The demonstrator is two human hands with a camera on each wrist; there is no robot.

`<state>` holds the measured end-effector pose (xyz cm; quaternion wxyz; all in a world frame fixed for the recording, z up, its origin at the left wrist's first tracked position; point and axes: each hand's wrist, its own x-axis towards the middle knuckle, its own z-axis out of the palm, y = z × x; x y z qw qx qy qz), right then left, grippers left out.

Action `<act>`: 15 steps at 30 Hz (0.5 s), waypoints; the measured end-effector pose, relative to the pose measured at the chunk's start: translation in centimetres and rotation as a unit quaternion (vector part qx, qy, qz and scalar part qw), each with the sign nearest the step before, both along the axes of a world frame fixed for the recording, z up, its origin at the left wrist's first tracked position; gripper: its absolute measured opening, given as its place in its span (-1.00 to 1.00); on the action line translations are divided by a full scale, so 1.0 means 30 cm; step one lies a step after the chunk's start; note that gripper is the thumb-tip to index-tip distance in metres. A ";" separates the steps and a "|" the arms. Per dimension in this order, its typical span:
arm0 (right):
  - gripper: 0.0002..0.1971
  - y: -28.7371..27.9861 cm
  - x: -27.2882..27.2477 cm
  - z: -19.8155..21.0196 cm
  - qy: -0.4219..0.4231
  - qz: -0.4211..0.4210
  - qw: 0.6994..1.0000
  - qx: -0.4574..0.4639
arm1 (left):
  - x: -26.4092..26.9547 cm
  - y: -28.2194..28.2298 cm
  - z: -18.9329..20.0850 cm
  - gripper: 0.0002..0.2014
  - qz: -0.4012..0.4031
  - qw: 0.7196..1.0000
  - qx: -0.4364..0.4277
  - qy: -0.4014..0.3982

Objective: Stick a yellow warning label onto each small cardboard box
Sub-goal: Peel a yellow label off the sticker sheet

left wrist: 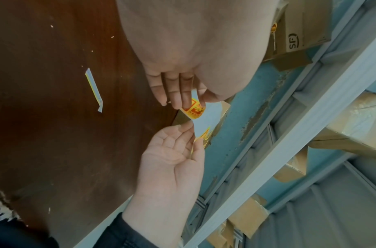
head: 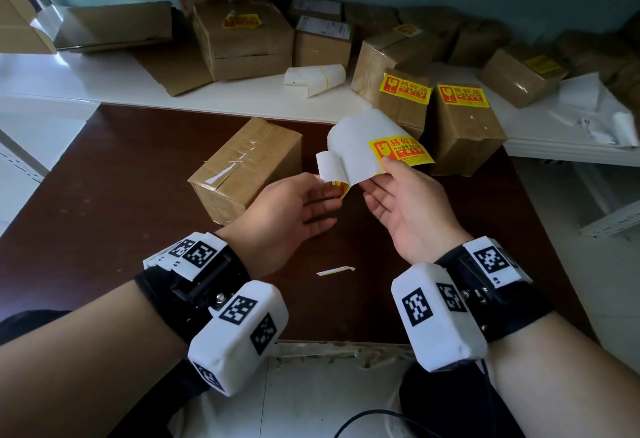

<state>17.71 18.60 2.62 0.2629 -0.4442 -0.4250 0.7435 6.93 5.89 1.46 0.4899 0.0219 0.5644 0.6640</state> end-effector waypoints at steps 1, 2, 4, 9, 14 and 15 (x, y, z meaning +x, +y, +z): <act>-0.86 0.005 0.004 -0.005 -0.001 -0.001 1.000 -0.006 | 0.001 0.000 -0.001 -0.78 0.000 1.000 -0.001 0.000; -0.85 0.010 0.009 -0.008 -0.002 -0.002 1.000 -0.013 | 0.001 -0.001 -0.001 -0.78 0.000 1.000 -0.002 0.001; -0.85 0.018 0.017 -0.017 -0.005 -0.002 1.000 -0.028 | 0.003 -0.001 0.000 -0.78 -0.002 1.000 0.000 0.001; -0.83 0.029 0.034 -0.032 -0.005 -0.009 0.998 -0.057 | 0.017 -0.006 0.019 -0.74 -0.002 1.000 0.021 -0.006; -0.87 0.017 0.037 -0.040 -0.023 -0.016 0.998 -0.065 | 0.020 -0.013 0.034 -0.75 0.006 0.999 0.033 -0.019; -0.87 0.015 0.038 -0.045 -0.024 -0.019 0.997 -0.070 | 0.018 -0.013 0.036 -0.77 0.010 0.999 0.035 -0.022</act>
